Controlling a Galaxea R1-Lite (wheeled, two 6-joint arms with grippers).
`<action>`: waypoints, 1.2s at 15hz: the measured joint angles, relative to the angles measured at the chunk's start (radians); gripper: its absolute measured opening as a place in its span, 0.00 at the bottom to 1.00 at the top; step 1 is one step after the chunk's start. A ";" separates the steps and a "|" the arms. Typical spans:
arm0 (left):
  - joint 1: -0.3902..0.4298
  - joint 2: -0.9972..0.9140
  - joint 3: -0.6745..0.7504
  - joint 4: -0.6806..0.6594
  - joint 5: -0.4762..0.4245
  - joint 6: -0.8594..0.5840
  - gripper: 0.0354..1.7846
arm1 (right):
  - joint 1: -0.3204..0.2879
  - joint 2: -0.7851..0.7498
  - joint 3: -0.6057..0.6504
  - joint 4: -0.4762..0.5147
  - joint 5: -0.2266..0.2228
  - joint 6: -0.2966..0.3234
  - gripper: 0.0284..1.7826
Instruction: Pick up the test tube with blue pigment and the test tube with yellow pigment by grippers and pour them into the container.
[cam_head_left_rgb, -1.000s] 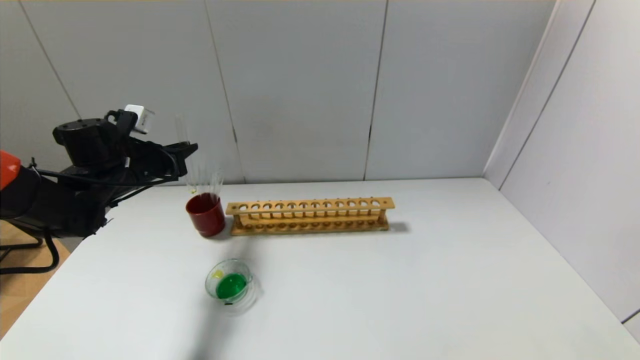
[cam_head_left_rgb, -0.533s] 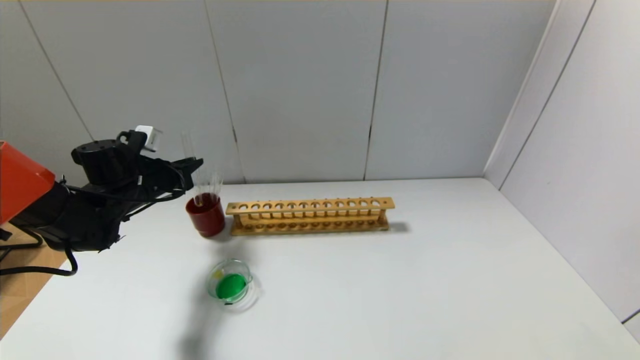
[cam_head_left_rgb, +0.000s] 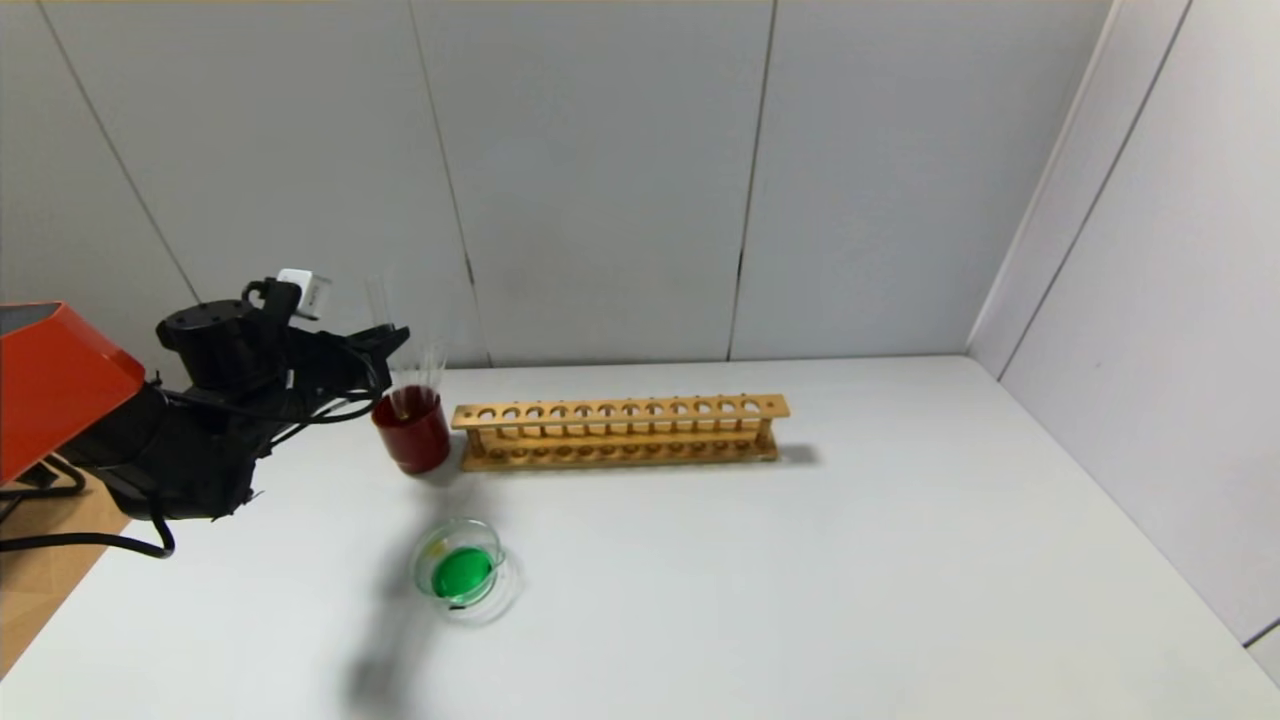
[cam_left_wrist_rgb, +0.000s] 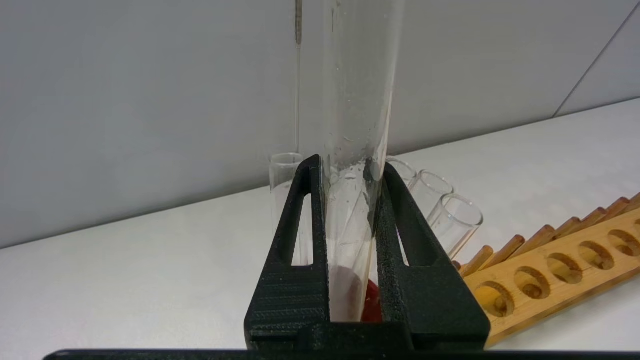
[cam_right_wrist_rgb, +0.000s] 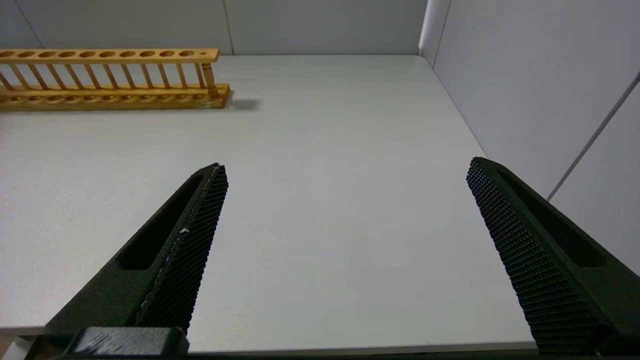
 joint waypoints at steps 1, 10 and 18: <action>0.000 0.006 0.000 -0.001 0.000 0.001 0.16 | 0.000 0.000 0.000 0.000 0.000 0.000 0.98; 0.006 0.027 0.029 -0.087 -0.005 0.002 0.30 | 0.000 0.000 0.000 0.000 0.000 0.000 0.98; -0.004 -0.033 0.056 -0.110 -0.006 0.001 0.93 | 0.000 0.000 0.000 0.000 0.000 0.000 0.98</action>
